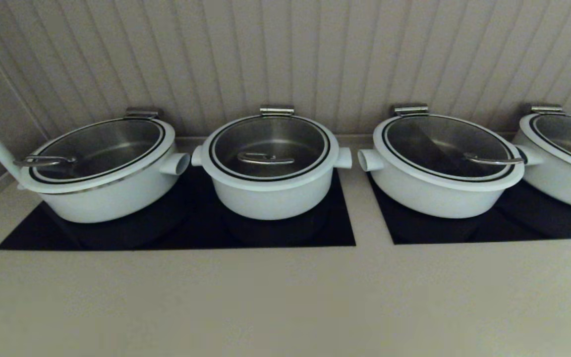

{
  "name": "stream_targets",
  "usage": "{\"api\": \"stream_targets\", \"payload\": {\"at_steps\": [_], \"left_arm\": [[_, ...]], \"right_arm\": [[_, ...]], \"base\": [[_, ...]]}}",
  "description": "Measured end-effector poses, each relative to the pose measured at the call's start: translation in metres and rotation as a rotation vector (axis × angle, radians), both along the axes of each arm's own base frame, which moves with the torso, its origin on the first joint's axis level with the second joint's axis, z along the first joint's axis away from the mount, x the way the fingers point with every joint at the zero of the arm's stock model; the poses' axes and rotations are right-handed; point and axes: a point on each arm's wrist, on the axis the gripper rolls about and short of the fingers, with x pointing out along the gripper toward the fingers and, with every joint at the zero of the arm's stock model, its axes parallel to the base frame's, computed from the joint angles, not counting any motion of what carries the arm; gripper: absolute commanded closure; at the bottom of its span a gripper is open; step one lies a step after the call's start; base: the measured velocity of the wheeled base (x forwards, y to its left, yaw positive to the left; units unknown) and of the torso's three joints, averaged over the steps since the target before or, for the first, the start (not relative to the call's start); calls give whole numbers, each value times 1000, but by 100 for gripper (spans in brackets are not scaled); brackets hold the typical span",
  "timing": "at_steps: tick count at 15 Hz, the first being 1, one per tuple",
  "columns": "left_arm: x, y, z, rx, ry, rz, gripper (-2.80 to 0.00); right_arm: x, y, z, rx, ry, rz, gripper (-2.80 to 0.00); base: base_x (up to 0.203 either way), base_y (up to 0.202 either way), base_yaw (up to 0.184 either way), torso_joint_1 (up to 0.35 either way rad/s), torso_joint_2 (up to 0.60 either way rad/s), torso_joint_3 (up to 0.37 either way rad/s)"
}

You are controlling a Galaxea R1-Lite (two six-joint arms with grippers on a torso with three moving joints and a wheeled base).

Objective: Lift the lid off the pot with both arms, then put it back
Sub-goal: Open the food pot lid a small opening with the left arm

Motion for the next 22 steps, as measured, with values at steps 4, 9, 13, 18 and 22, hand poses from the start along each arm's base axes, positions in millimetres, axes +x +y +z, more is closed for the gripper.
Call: {"api": "stream_targets", "payload": {"at_steps": [4,9,13,18,22], "left_arm": [[0,0,0,0,0,1,0],[0,0,0,0,0,2,0],[0,0,0,-1,-1,7,0],[0,0,0,2,0,4,0],[0,0,0,-11,-1,4,0]], "right_arm": [[0,0,0,0,0,0,0],[0,0,0,0,0,0,0],[0,0,0,0,0,0,0],[0,0,0,0,0,0,0],[0,0,0,0,0,0,0]], "base": [[0,0,0,0,0,0],[0,0,0,0,0,0],[0,0,0,0,0,0],[0,0,0,0,0,0],[0,0,0,0,0,0]]}}
